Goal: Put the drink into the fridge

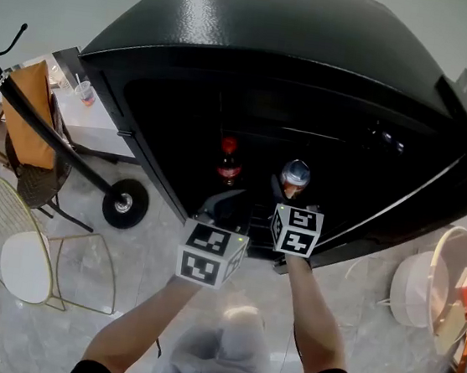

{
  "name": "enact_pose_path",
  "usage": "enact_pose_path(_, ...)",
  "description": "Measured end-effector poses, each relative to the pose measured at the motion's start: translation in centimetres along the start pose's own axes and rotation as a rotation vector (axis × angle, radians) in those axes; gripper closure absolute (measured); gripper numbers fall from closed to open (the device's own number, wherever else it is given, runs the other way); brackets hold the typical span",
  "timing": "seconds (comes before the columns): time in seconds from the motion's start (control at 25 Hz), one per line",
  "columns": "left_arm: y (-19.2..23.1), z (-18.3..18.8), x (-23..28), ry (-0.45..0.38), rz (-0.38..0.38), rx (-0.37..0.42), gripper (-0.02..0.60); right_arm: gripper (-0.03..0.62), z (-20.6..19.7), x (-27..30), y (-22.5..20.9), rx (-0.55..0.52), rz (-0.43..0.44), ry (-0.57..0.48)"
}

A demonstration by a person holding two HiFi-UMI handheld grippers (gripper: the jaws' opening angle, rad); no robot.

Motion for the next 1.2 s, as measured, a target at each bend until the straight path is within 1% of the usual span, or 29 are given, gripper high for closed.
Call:
enact_pose_path(0.16, 0.4, -0.3, 0.4, 0.004, 0.006, -0.006, 0.577, 0.264, 0.1, 0.4, -0.1, 0.001, 0.001, -0.019)
enact_pose_path(0.36, -0.1, -0.5, 0.8, 0.014, -0.008, -0.005, 0.577, 0.264, 0.2, 0.5, -0.1, -0.003, -0.013, -0.026)
enact_pose_path(0.48, -0.5, -0.4, 0.7, 0.016, -0.015, -0.001, 0.577, 0.264, 0.1, 0.4, -0.1, 0.006, -0.015, -0.015)
enact_pose_path(0.68, -0.8, -0.4, 0.1, 0.042, -0.021, 0.000, 0.577, 0.264, 0.1, -0.5, 0.0, 0.053, -0.021, 0.011)
enact_pose_path(0.84, -1.4, 0.4, -0.6, 0.058, -0.025, -0.005, 0.577, 0.263, 0.3, -1.9, 0.5, 0.070, -0.014, 0.047)
enact_pose_path(0.96, -2.1, 1.3, -1.3, 0.079, -0.032, 0.001, 0.577, 0.263, 1.1, -3.5, 0.9, 0.096, -0.011, 0.062)
enact_pose_path(1.2, -3.4, 3.4, -3.5, 0.108, -0.038, -0.003, 0.577, 0.264, 4.0, -7.0, 2.0, 0.084, -0.007, 0.067)
Point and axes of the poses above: the fingertips, and each gripper's own axes: x forward along the fingers, y to its left, z out of its top, the point moved 1 cm from there along -x, backward along the fingers, and after that the axes turned 9 degrees about x, right-handed, at the moved point
